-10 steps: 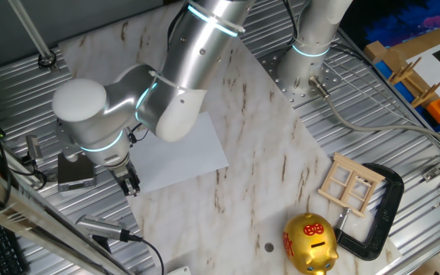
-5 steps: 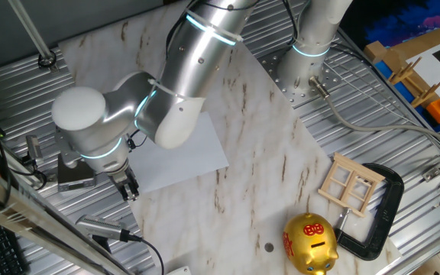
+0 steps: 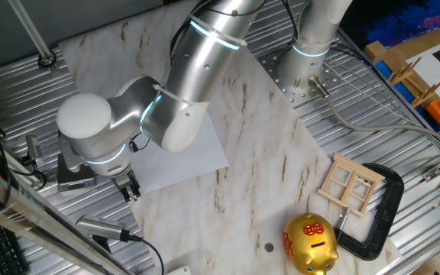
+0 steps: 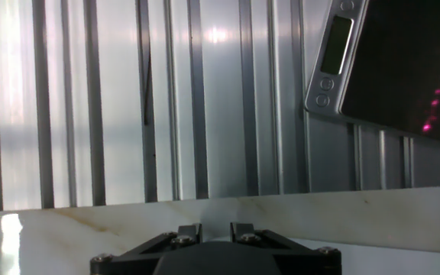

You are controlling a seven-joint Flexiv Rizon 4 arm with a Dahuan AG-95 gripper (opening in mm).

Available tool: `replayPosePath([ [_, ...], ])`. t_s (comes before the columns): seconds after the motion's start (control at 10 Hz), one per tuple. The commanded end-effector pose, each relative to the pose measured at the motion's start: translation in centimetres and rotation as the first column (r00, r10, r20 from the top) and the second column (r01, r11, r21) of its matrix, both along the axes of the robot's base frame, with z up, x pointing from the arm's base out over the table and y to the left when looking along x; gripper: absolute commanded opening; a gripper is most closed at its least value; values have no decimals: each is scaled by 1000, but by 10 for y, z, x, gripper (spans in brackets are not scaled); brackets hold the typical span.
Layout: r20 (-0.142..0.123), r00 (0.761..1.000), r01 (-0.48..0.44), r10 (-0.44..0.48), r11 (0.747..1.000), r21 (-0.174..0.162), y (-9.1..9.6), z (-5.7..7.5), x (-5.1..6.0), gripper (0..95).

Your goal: Flip over and spread out the paper that is laid flat on the table

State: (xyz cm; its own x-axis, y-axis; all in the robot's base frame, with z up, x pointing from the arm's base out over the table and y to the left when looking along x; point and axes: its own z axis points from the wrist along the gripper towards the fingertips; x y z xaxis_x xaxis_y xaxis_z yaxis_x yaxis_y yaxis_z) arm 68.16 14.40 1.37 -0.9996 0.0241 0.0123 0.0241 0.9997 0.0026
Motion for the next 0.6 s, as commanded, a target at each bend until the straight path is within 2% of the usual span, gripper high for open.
replayPosePath([
  [0.1,-2,1000,-6,6,1000,-4,-2,1,-1,190],
  [0.4,-11,1000,-16,16,1000,-4,-9,5,-6,190],
  [0.6,-8,1000,-16,16,1000,-2,-9,4,-9,190],
])
